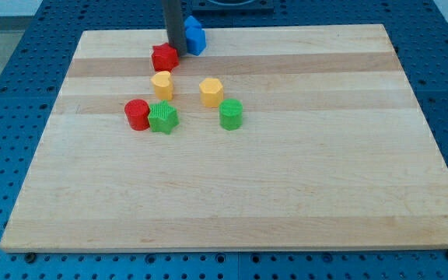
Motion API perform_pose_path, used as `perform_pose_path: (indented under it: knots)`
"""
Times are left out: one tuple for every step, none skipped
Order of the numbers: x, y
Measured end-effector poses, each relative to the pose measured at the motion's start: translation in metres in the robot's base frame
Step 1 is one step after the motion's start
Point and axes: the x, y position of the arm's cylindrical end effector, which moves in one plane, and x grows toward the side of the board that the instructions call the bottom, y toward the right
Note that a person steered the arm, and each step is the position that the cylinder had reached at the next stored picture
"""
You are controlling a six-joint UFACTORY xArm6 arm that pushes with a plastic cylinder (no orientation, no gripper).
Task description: Place the red star towards the top left side of the red circle
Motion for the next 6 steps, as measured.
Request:
perform_pose_path:
  knots:
    - [0.008,-0.033]
    - [0.038,-0.043]
    - [0.058,-0.043]
    - [0.069,-0.038]
    - [0.097,-0.038]
    - [0.118,-0.042]
